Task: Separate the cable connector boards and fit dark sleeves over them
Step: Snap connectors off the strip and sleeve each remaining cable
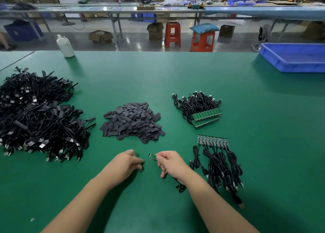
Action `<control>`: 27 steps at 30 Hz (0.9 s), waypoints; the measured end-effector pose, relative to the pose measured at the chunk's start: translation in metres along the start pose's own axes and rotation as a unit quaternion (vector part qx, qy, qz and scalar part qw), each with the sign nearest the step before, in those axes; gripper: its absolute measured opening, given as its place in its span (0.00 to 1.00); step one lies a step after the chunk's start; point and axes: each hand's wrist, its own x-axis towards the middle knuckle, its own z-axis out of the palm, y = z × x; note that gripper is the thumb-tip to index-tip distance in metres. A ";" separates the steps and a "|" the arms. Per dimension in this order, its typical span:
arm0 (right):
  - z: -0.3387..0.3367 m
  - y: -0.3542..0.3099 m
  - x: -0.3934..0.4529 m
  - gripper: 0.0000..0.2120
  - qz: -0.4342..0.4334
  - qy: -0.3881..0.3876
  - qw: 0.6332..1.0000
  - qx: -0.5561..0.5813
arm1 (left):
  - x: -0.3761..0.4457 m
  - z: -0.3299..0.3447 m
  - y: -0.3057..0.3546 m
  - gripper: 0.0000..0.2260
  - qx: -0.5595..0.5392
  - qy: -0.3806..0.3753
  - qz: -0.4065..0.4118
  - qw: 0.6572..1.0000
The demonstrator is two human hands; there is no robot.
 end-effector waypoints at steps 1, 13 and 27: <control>0.001 0.000 0.000 0.09 0.002 0.001 1.000 0.002 | -0.002 0.000 0.001 0.09 -0.053 0.036 -0.020 0.998; 0.000 -0.003 0.001 0.13 0.004 0.003 0.998 0.065 | 0.001 0.020 0.037 0.08 -0.305 0.179 -0.101 0.930; -0.019 -0.003 -0.010 0.13 0.025 -0.092 0.985 0.146 | -0.012 0.007 0.029 0.09 -0.144 0.234 0.019 0.961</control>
